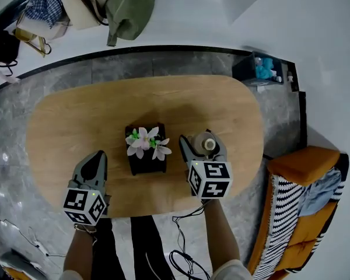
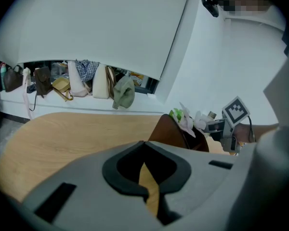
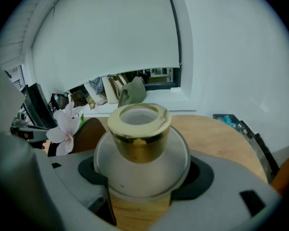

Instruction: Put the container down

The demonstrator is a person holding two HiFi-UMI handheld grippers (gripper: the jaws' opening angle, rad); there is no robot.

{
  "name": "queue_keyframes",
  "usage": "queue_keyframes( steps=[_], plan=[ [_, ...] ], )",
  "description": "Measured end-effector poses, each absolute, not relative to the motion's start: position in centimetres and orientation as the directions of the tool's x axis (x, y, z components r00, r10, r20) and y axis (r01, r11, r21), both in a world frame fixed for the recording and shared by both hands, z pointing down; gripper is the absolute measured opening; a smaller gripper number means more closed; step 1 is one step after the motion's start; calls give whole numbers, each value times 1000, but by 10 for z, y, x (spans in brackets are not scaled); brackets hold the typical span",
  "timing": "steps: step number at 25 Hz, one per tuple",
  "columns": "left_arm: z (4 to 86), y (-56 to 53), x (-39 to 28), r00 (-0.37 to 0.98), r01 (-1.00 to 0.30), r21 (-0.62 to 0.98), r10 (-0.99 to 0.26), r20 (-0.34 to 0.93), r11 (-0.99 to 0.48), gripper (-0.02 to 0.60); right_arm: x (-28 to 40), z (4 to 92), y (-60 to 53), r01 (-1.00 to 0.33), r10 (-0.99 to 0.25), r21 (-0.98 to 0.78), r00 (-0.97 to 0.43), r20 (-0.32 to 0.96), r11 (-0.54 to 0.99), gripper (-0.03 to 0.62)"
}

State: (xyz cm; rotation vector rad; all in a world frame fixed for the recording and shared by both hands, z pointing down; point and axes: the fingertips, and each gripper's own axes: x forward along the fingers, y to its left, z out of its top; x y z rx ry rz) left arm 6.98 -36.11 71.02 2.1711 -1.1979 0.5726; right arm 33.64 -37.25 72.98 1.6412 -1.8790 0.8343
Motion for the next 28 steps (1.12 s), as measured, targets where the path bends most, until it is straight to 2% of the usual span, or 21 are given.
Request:
queue_keyframes(
  steps=[19, 28],
  plan=[
    [744, -380, 67, 456, -889, 284, -633, 626, -359, 8, 336, 768, -460, -971, -633, -74, -205, 747, 228, 353],
    [755, -372, 64, 444, -895, 287, -627, 640, -341, 8, 339, 779, -479, -966, -609, -63, -207, 766, 249, 353]
  ],
)
